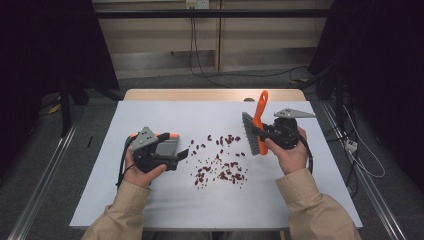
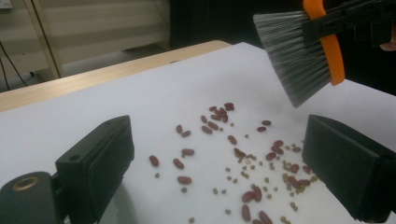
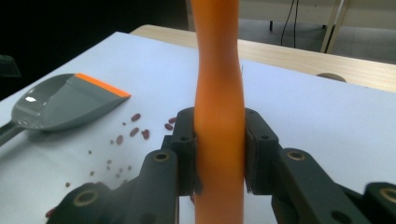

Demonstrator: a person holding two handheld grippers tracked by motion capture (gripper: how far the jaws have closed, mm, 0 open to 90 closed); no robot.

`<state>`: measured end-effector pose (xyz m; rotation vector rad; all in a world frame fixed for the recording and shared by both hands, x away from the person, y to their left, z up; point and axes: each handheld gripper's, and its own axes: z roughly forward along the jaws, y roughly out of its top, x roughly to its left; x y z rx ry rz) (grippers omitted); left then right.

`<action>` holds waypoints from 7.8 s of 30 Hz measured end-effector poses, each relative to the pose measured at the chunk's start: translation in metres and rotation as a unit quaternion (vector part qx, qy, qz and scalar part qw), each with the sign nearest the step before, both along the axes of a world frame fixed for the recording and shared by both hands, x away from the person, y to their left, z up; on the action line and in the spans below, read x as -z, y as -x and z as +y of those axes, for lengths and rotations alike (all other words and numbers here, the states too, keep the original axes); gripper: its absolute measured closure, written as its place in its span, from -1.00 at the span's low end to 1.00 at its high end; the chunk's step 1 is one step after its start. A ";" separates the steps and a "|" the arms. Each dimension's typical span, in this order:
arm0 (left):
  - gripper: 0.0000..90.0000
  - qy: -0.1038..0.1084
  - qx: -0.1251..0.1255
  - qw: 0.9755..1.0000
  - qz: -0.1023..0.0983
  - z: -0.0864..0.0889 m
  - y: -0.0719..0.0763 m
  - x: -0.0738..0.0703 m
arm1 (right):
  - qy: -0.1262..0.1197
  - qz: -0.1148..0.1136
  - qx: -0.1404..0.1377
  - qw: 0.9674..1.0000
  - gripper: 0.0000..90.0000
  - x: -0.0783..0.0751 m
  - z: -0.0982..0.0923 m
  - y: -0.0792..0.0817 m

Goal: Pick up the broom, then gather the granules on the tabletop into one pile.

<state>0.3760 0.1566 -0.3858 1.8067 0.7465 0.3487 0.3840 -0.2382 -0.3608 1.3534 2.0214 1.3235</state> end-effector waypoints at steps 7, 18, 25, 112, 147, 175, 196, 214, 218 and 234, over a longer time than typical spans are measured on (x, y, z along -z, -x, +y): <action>-0.84 0.002 -0.012 1.000 -0.003 0.018 0.002 0.001 | 0.021 0.018 -0.001 1.000 0.56 0.002 -0.012 0.000; -0.85 -0.003 -0.028 1.000 0.002 0.036 0.003 0.006 | 0.064 0.067 -0.006 0.996 0.56 0.007 -0.023 -0.002; -0.85 -0.005 -0.030 1.000 0.003 0.039 0.003 0.008 | 0.079 0.087 -0.006 0.993 0.56 0.018 -0.023 -0.009; -0.84 -0.013 -0.049 0.998 0.026 0.070 0.004 0.025 | 0.172 -0.009 -0.078 0.982 0.58 0.056 0.026 -0.097; -0.84 -0.015 -0.059 0.998 0.029 0.071 0.007 0.027 | 0.175 -0.019 -0.270 0.947 0.57 0.062 0.044 -0.013; -0.88 -0.010 -0.035 0.998 0.047 0.070 0.006 0.033 | 0.111 -0.047 -0.201 0.972 0.58 0.049 0.054 -0.095; -0.88 -0.014 -0.028 0.998 0.048 0.067 0.005 0.035 | 0.124 -0.053 -0.238 0.962 0.58 0.076 0.091 -0.136; -0.87 -0.012 -0.035 0.998 0.047 0.072 0.005 0.036 | 0.149 -0.050 -0.358 0.920 0.57 0.070 0.090 -0.089; -0.87 -0.013 -0.036 0.998 0.046 0.072 0.005 0.035 | 0.143 -0.049 -0.370 0.917 0.57 0.070 0.086 -0.075; -0.87 -0.015 -0.037 0.998 0.045 0.069 0.007 0.035 | 0.127 -0.073 -0.376 0.915 0.57 0.062 0.080 -0.041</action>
